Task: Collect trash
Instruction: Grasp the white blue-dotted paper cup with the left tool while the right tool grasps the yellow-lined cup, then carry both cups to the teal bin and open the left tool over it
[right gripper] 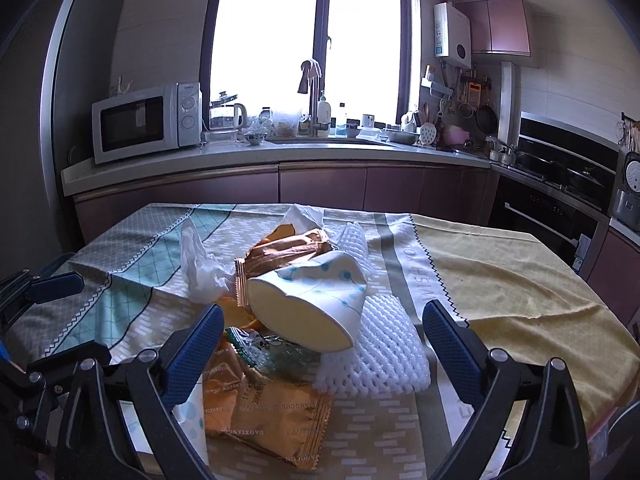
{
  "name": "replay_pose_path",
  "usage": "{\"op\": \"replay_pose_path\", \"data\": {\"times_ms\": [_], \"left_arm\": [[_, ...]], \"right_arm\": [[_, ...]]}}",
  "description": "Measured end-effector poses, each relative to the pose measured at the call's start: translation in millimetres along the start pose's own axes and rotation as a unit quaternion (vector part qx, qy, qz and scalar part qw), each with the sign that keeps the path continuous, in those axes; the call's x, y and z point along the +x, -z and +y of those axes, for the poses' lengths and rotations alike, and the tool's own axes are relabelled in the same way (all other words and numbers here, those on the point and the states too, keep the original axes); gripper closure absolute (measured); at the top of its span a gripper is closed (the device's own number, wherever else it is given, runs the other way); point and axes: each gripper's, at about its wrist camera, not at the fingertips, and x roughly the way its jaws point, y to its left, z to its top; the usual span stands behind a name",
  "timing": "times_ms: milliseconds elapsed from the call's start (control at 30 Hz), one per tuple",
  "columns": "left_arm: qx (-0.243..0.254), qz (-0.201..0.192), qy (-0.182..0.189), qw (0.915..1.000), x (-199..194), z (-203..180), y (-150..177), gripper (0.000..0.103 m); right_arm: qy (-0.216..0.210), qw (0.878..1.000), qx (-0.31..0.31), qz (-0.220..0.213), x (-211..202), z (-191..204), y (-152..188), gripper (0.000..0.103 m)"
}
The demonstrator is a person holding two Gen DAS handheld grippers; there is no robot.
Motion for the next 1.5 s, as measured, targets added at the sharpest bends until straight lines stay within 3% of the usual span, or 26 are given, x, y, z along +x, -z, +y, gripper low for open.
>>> {"op": "replay_pose_path", "data": {"times_ms": [200,467,767,800,1067,1100,1367,1500], "left_arm": [[-0.004,0.045,0.065,0.9969,28.0,-2.6,3.7,0.029],[-0.02,0.096,0.124,0.9874,42.2,0.0,6.8,0.057],[-0.039,0.113,0.149,0.9815,39.1,8.4,6.3,0.088],[-0.042,0.115,0.153,0.9806,38.2,9.8,6.2,0.089],[-0.071,0.112,0.14,0.9812,33.6,19.0,3.7,0.099],[-0.076,0.11,0.136,0.9816,32.5,21.0,2.7,0.099],[-0.112,0.094,0.098,0.9843,29.0,45.6,0.7,0.099],[-0.139,0.101,0.111,0.9789,28.8,60.8,1.2,0.099]], "right_arm": [[-0.003,1.0,-0.009,0.025,20.1,-4.3,4.1,0.024],[-0.014,0.999,-0.012,0.043,32.6,-5.1,5.9,0.045],[-0.026,0.998,-0.004,0.049,37.6,-9.1,4.0,0.077],[-0.027,0.999,-0.002,0.047,37.3,-10.1,3.6,0.082],[-0.04,0.999,0.026,0.021,29.2,-16.4,-3.7,0.091],[-0.042,0.998,0.03,0.019,28.1,-17.4,-4.6,0.096],[-0.069,0.995,0.067,0.009,21.0,-26.1,-6.6,0.096],[-0.082,0.994,0.067,0.004,13.3,-22.1,-7.1,0.096]]}}
